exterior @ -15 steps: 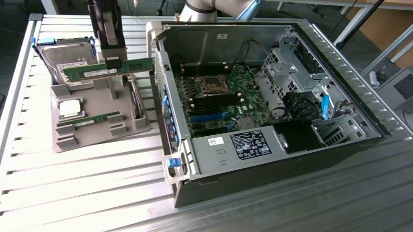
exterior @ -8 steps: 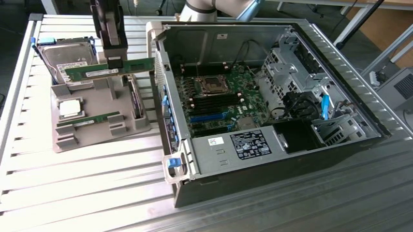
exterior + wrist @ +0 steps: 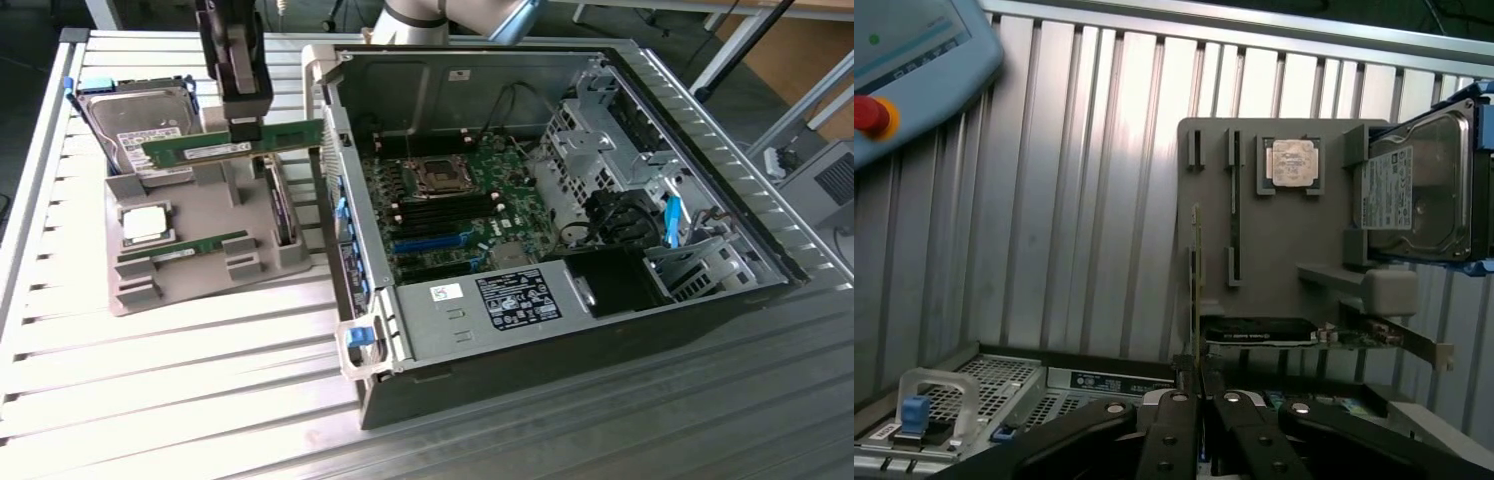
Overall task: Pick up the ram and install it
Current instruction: 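Pick up the ram and move it above insertion slot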
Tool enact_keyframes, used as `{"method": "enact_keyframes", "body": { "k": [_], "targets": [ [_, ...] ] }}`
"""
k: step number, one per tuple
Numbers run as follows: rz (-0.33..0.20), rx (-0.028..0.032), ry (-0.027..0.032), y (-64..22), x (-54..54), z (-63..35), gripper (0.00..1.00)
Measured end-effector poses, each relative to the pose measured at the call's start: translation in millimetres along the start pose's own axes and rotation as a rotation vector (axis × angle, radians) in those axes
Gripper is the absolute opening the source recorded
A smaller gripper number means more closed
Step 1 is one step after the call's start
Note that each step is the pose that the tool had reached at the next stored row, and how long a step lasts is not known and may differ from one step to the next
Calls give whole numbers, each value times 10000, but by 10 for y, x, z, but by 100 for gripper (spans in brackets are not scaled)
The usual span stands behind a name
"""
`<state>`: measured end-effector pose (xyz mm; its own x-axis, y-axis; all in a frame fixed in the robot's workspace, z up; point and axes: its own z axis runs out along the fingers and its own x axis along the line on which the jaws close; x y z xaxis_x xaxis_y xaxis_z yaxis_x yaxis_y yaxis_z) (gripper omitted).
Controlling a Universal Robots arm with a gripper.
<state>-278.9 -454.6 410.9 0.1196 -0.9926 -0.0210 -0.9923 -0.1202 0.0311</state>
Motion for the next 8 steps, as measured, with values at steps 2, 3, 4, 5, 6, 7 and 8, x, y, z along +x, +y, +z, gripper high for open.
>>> {"method": "enact_keyframes", "body": {
  "k": [2, 3, 4, 5, 6, 7, 8],
  "targets": [
    [-1, -1, 2, -14, 2, -1, 11],
    [0, -1, 3, -19, 2, -1, 11],
    [0, -1, 3, -28, 3, -1, 11],
    [0, 0, 4, -43, 5, -1, 11],
    [1, -1, 6, -57, 7, -2, 11],
    [1, -1, 8, -77, 9, -3, 11],
    [0, 0, 9, -94, 11, -3, 11]
  ]
}}
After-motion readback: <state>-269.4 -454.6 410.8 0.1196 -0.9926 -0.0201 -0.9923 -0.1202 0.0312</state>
